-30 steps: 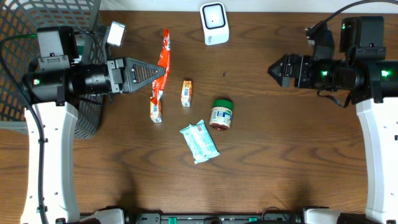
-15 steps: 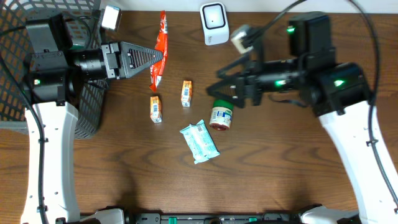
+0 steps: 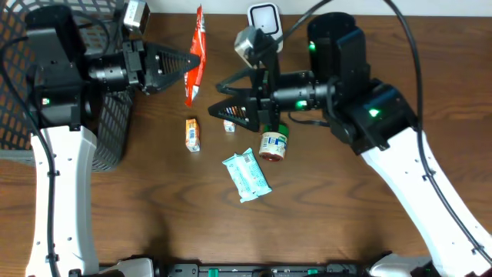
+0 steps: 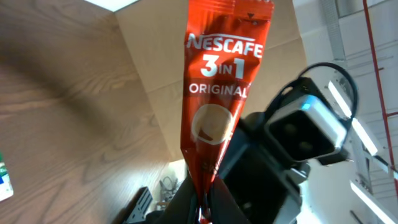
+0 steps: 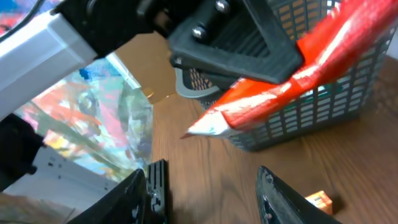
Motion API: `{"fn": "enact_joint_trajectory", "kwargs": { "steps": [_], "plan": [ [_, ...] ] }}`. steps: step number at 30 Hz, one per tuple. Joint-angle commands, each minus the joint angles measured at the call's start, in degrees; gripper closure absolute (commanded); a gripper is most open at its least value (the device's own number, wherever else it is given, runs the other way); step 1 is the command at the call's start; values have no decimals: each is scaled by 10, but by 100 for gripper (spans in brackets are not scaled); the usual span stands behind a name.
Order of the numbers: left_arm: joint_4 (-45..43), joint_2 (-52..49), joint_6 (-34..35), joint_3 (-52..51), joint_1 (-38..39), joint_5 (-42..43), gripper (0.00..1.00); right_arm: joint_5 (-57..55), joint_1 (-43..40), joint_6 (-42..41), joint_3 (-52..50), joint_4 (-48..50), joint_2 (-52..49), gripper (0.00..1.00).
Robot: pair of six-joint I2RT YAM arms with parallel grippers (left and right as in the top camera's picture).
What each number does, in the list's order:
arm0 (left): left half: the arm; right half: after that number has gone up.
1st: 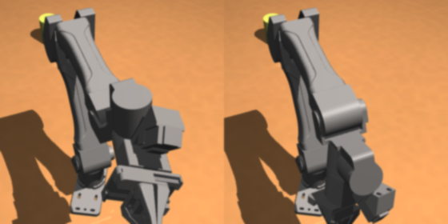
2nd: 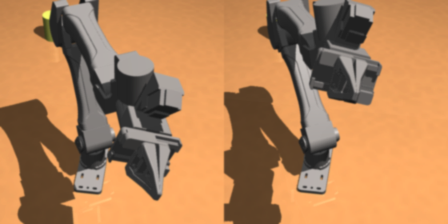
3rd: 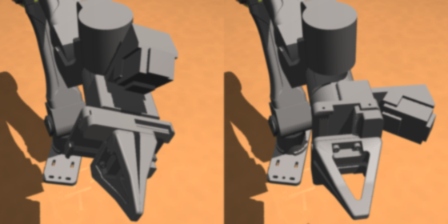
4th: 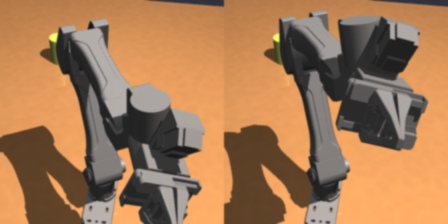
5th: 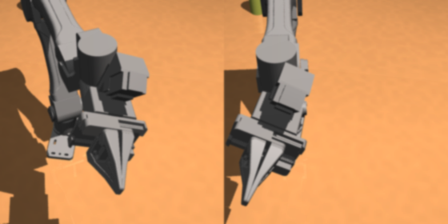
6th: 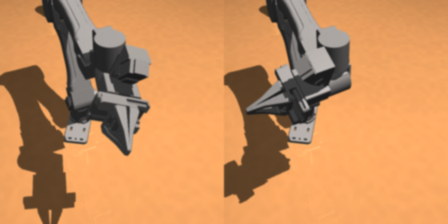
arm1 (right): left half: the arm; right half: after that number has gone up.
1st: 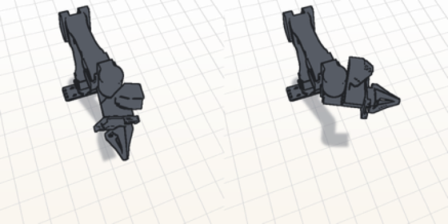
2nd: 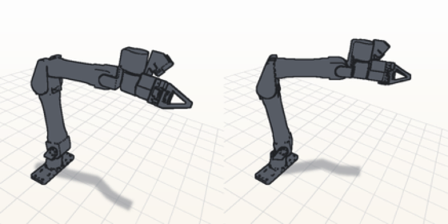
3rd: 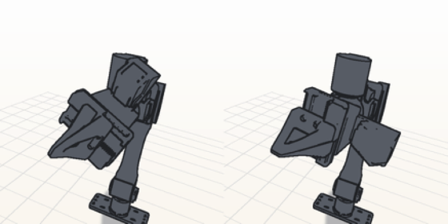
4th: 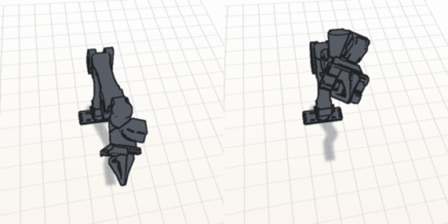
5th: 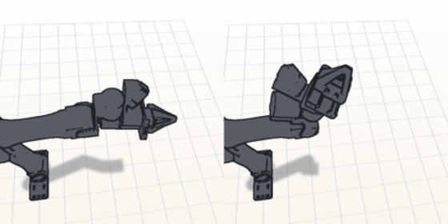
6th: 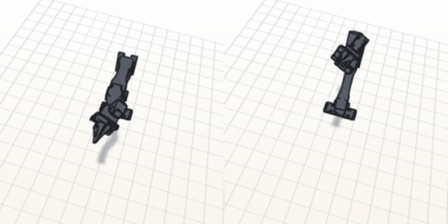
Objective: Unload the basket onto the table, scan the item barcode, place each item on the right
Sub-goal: 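Move the right gripper to the held stick and grasp its lower end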
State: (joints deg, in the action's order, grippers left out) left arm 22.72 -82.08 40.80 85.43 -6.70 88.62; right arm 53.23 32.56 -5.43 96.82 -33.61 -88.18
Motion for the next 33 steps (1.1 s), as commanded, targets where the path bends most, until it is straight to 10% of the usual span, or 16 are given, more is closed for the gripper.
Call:
{"fn": "enact_joint_trajectory", "kwargs": {
  "steps": [1,19,33],
  "plan": [
    [-14,0,49,-1,-2,15,92,22,6,-23,9,18,-23,48],
    [-23,0,54,-1,-2,15,92,150,7,-54,9,171,-69,52],
    [-28,0,38,-1,-2,15,92,146,10,-90,9,166,-101,35]
  ]
}}
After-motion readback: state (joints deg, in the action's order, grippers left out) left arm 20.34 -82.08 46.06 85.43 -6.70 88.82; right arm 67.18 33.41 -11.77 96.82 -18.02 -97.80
